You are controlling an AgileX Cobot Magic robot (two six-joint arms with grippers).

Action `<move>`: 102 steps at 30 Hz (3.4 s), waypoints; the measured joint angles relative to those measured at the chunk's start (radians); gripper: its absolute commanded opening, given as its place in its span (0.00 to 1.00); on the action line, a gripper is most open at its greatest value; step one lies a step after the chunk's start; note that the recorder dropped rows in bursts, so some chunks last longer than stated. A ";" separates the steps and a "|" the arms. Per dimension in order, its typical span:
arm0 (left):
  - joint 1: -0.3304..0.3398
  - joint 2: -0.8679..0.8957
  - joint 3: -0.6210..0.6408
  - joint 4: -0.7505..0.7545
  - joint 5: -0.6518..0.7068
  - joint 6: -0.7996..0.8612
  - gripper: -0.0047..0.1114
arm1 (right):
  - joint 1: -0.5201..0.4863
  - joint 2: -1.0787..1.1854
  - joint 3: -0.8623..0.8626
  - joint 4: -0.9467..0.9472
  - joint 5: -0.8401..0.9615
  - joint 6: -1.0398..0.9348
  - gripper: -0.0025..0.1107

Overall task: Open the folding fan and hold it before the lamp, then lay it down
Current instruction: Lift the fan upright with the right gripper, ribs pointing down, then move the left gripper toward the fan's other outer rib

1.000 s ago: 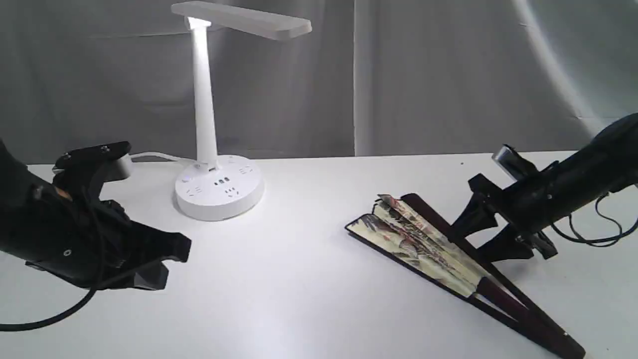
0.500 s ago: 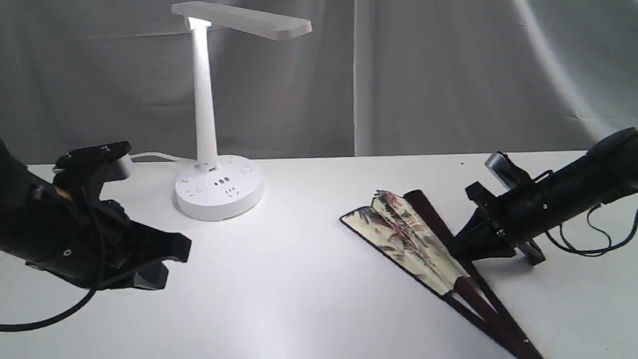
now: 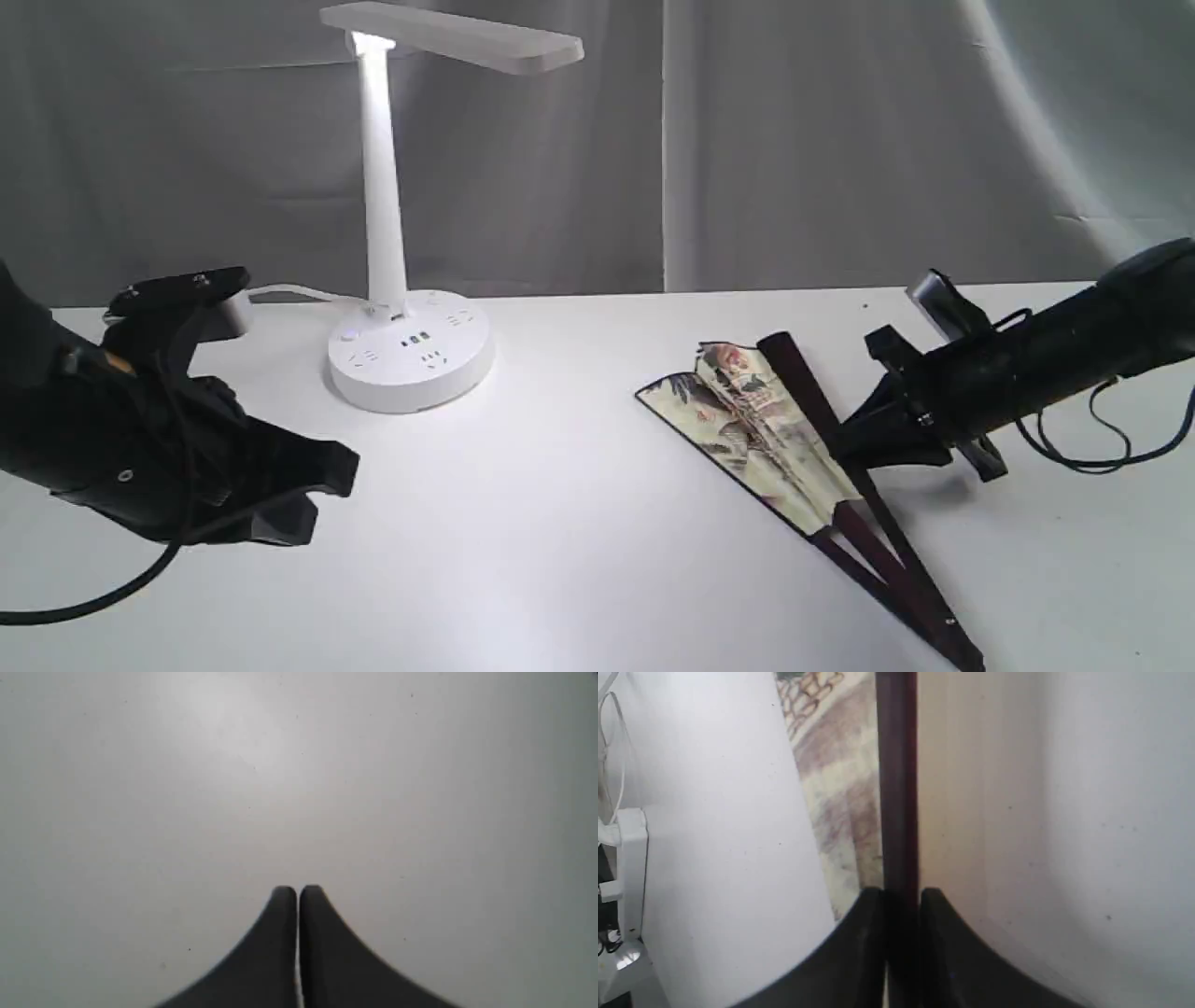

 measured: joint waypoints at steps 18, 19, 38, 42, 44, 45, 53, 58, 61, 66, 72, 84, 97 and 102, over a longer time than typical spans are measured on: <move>0.000 0.004 0.000 0.000 -0.004 0.003 0.05 | 0.020 -0.269 0.181 0.018 -0.030 -0.076 0.02; 0.000 0.004 0.000 0.000 -0.009 0.005 0.05 | 0.020 -0.277 0.196 0.028 -0.030 -0.081 0.02; 0.000 0.004 0.020 -0.193 -0.204 0.289 0.05 | 0.020 -0.402 0.532 0.212 -0.032 -0.198 0.02; -0.004 0.004 0.029 -0.320 -0.280 0.486 0.05 | 0.020 -0.404 0.569 0.233 -0.032 -0.226 0.02; -0.004 0.004 0.029 -0.424 -0.302 0.606 0.05 | 0.020 -0.404 0.573 0.235 -0.034 -0.232 0.02; -0.004 0.004 0.029 -0.473 -0.306 0.656 0.05 | 0.020 -0.404 0.573 0.237 -0.034 -0.236 0.02; -0.103 0.004 0.031 -0.807 -0.324 1.025 0.04 | 0.020 -0.404 0.573 0.244 -0.034 -0.252 0.02; -0.172 0.004 0.031 -0.788 -0.404 1.054 0.04 | 0.020 -0.404 0.573 0.244 -0.034 -0.261 0.02; -0.171 0.004 0.031 -0.773 -0.417 1.018 0.04 | 0.020 -0.404 0.573 0.244 -0.034 -0.264 0.02; -0.174 0.025 -0.002 -0.617 -0.290 0.794 0.04 | 0.020 -0.404 0.573 0.244 -0.034 -0.264 0.02; -0.198 0.062 -0.149 -0.052 -0.070 0.337 0.04 | 0.020 -0.404 0.573 0.244 -0.034 -0.264 0.02; -0.333 0.072 -0.128 0.221 -0.240 0.274 0.04 | 0.020 -0.404 0.573 0.244 -0.034 -0.264 0.02; -0.342 0.072 0.133 -0.012 -0.769 0.247 0.04 | 0.020 -0.404 0.573 0.244 -0.034 -0.266 0.02; -0.342 0.074 0.127 -0.021 -0.706 0.071 0.04 | 0.020 -0.404 0.573 0.244 -0.036 -0.266 0.02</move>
